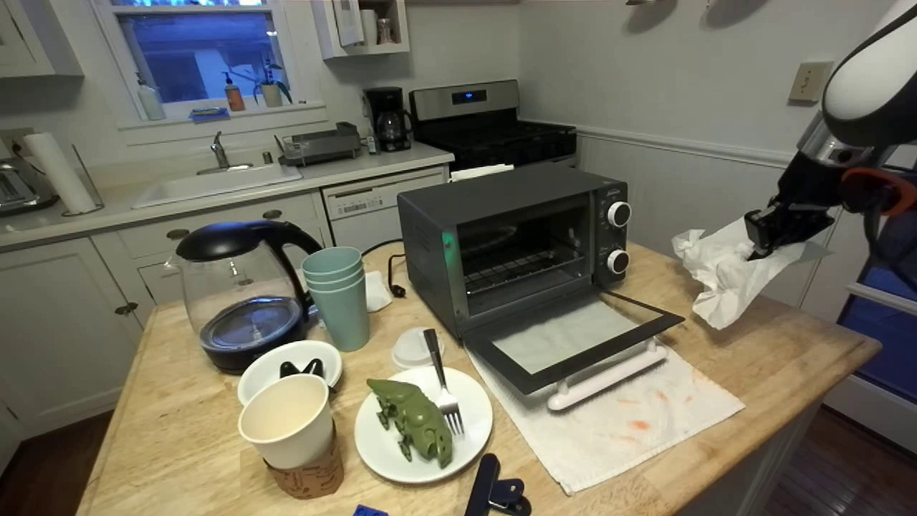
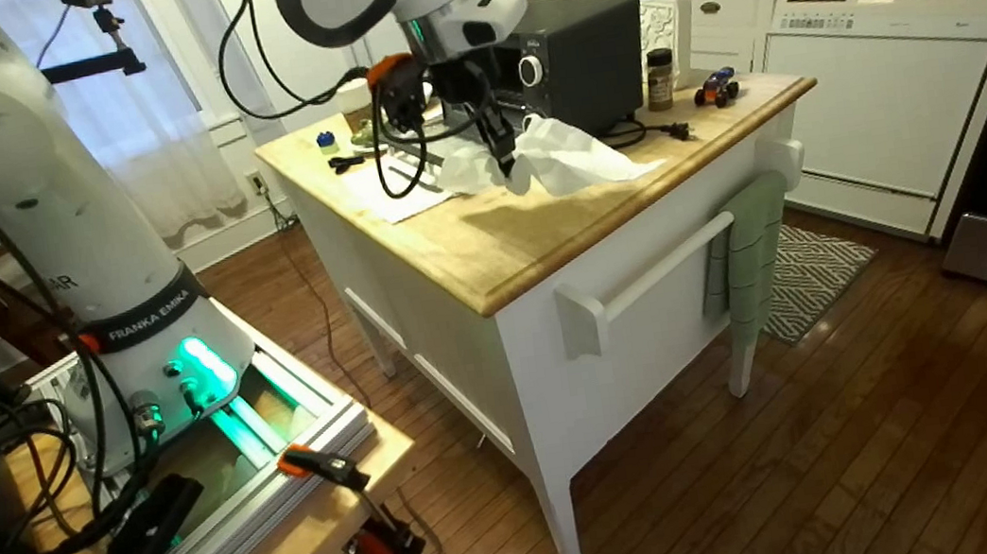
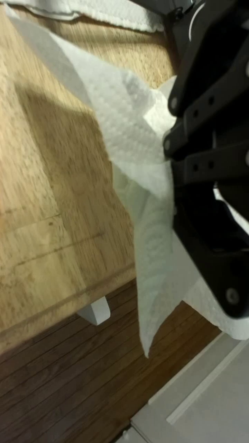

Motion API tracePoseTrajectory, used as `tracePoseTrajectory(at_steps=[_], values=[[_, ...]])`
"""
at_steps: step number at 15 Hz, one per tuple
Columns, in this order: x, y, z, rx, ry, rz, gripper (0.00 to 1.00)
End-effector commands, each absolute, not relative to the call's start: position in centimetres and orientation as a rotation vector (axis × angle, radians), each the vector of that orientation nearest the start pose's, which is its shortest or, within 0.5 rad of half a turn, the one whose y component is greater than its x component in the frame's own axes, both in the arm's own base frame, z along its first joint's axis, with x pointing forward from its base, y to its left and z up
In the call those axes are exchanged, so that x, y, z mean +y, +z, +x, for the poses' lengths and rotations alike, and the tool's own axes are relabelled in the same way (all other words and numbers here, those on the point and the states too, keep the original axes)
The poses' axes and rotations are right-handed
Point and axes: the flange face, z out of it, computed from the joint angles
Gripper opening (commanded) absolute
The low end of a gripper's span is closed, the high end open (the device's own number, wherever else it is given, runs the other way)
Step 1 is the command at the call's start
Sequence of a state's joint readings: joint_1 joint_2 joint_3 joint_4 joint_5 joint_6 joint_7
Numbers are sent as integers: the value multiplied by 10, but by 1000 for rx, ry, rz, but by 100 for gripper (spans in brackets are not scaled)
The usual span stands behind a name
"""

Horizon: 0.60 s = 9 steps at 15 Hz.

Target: Use the white towel to wipe the microwave and then put it on the table

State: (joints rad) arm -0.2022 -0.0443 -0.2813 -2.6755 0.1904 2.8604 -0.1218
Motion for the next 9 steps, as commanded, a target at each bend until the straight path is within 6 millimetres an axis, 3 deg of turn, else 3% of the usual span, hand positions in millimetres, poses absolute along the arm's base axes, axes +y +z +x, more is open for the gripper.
tracePoseTrajectory(at_steps=[1,5,6,7,9], values=[[-205,257,411,783,-401,-2980,1],[-194,246,428,741,-366,-2974,1],[-192,243,430,729,-356,-2979,27],[-191,240,432,717,-352,-2989,28],[-189,237,435,706,-346,-2989,41]])
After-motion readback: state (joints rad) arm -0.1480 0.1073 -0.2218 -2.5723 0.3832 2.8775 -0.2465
